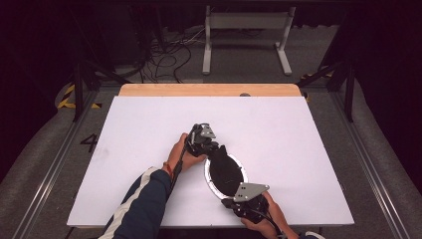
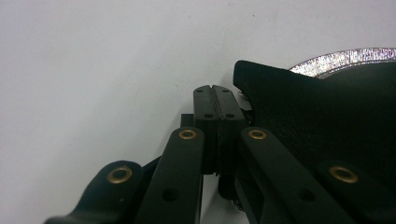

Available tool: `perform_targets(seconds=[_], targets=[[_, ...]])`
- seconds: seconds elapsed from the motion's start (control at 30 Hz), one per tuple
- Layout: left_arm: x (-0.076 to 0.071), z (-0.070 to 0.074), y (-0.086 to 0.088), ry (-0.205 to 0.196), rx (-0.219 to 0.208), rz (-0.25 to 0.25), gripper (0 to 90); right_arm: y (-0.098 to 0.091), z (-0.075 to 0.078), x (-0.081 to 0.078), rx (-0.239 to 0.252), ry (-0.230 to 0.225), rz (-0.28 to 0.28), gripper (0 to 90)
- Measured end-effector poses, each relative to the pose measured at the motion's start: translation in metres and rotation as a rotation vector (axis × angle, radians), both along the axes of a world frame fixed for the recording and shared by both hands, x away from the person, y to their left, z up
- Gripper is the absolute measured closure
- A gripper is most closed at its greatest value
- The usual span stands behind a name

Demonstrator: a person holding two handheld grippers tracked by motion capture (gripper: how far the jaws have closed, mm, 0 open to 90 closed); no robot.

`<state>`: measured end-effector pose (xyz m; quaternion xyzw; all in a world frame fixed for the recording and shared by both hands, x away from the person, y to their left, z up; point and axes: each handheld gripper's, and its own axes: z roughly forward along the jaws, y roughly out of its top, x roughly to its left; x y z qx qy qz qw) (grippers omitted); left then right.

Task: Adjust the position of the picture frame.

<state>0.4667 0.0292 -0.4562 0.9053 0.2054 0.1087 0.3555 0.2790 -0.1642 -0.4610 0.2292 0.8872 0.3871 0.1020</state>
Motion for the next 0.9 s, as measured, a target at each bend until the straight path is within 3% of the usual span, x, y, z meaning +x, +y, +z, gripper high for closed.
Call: perform_targets(seconds=[0.23, 0.33, 0.73, 0.9], targets=[[0.002, 0.001, 0.003, 0.014, 0.001, -0.015, 90.0, 0.0, 0.0, 0.001, -0.003, -0.005, 0.0, 90.0], [0.002, 0.002, 0.005, 0.015, 0.012, -0.018, 90.0, 0.0, 0.0, 0.001, -0.007, -0.011, -0.017, 90.0], [0.001, 0.001, 0.027, 0.069, -0.024, 0.007, 90.0, -0.015, 0.0, 0.013, 0.009, -0.002, -0.097, 90.0], [-0.002, 0.0, 0.035, 0.071, -0.029, 0.009, 90.0, -0.02, 0.0, 0.017, 0.003, -0.009, -0.118, 90.0]])
